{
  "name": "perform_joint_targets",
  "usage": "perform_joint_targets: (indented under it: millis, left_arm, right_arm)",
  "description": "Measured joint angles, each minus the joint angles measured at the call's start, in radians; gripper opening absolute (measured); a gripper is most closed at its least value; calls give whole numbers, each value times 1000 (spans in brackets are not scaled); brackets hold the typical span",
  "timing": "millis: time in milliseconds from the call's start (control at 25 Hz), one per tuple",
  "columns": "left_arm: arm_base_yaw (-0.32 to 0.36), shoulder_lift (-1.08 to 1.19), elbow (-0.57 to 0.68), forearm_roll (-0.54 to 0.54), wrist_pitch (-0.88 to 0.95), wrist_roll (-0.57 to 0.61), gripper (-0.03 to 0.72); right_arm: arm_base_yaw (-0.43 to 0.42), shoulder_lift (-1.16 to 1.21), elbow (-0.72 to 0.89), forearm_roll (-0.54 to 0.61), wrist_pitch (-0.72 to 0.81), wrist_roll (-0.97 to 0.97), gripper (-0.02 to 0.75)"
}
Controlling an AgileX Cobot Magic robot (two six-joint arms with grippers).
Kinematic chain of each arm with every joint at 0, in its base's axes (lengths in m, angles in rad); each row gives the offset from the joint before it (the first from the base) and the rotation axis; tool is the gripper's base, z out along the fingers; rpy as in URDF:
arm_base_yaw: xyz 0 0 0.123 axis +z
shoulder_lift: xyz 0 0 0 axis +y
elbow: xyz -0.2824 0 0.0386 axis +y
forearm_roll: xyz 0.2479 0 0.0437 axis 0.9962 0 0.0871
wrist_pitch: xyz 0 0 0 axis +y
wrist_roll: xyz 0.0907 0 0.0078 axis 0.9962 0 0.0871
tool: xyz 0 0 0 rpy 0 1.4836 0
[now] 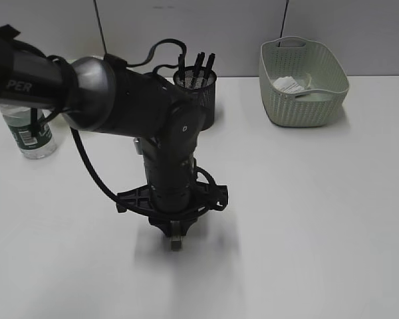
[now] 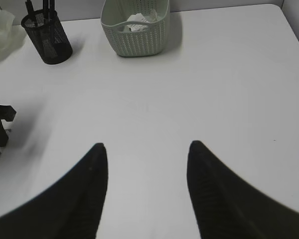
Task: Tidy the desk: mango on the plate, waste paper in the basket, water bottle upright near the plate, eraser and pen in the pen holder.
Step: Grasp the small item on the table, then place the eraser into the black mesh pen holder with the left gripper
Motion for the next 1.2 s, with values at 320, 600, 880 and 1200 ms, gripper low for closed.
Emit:
perform_joint_targets:
  millis: [320, 600, 880, 1200]
  left_arm:
    - [0, -1, -17, 3, 9, 30, 151]
    - [2, -2, -147, 21, 77, 141, 151]
    - [63, -2, -411, 94, 130, 203, 151]
    - [178, -4, -539, 157, -59, 205, 151]
  right_arm:
    - [0, 0, 0, 0, 0, 1, 417]
    - [0, 0, 0, -1, 0, 0, 416]
    - [0, 0, 0, -1, 0, 1, 417]
    - [0, 0, 0, -1, -1, 1, 417]
